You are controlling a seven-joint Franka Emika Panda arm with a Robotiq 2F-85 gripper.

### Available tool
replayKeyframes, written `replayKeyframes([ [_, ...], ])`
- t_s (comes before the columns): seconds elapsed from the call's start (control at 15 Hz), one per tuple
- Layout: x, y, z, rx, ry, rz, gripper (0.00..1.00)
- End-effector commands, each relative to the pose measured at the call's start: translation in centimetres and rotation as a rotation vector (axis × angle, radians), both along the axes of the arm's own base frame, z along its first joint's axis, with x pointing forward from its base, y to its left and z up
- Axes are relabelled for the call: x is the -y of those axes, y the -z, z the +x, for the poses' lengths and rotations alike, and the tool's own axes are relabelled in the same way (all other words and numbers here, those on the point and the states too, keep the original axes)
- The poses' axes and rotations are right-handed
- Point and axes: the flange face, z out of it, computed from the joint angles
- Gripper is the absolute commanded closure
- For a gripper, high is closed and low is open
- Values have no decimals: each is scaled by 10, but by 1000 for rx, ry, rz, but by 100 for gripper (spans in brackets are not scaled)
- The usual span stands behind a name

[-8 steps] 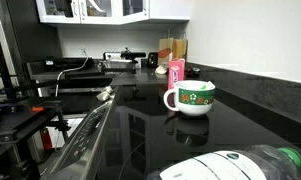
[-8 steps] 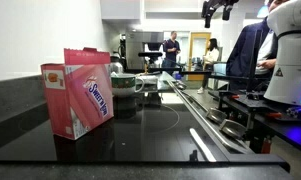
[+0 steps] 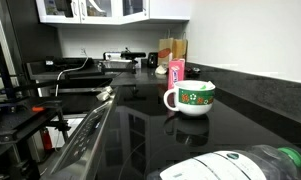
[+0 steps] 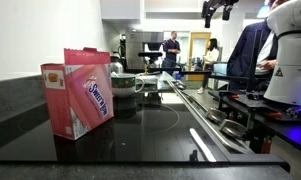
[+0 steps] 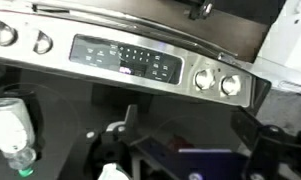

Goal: Remove the marker from the mug

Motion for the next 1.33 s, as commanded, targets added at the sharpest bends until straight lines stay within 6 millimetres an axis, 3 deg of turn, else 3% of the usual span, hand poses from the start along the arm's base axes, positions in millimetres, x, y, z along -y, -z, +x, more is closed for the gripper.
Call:
replayKeyframes([
  [0.0,0,-1,0,-1,0,0,0],
  [0.33,9,-5,46,60,149,-15,0],
  [0.67,7,15,120,7,267,-17,0],
  [0.8,8,25,153,-18,265,-30,14],
  [1.0,21,45,205,-39,304,-16,26],
  [1.2,36,70,254,-38,339,-15,35],
  [1.27,39,78,268,-35,338,-7,31],
])
